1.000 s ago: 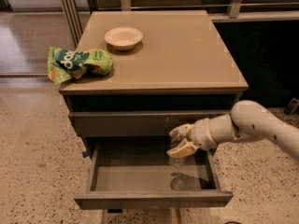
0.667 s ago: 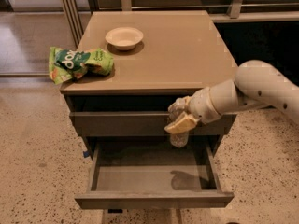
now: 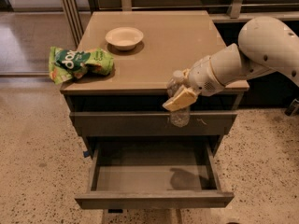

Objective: Pick water bottle from middle drawer and place on counter

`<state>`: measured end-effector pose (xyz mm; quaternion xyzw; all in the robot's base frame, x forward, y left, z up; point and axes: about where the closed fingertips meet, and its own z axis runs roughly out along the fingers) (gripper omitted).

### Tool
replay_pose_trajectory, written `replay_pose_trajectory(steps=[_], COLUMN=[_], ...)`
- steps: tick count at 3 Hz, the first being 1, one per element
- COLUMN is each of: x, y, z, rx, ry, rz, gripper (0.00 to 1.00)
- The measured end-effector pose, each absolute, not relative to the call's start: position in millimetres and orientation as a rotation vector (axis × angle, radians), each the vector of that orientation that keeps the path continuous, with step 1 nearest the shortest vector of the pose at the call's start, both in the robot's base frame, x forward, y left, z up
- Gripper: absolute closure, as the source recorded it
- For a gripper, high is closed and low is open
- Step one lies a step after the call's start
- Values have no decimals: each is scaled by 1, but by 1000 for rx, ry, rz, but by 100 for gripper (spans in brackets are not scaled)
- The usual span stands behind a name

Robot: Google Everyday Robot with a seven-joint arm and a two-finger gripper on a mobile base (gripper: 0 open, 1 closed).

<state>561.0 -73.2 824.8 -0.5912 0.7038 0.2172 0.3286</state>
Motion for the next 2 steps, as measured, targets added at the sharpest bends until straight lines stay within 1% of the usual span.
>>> replay_pose_trajectory(steps=[1,2], x=[563,570], y=[-66,-43], z=[855,942], rx=[-1542,-1532], ry=[1834,1835], rz=[570,556], gripper=[100,100])
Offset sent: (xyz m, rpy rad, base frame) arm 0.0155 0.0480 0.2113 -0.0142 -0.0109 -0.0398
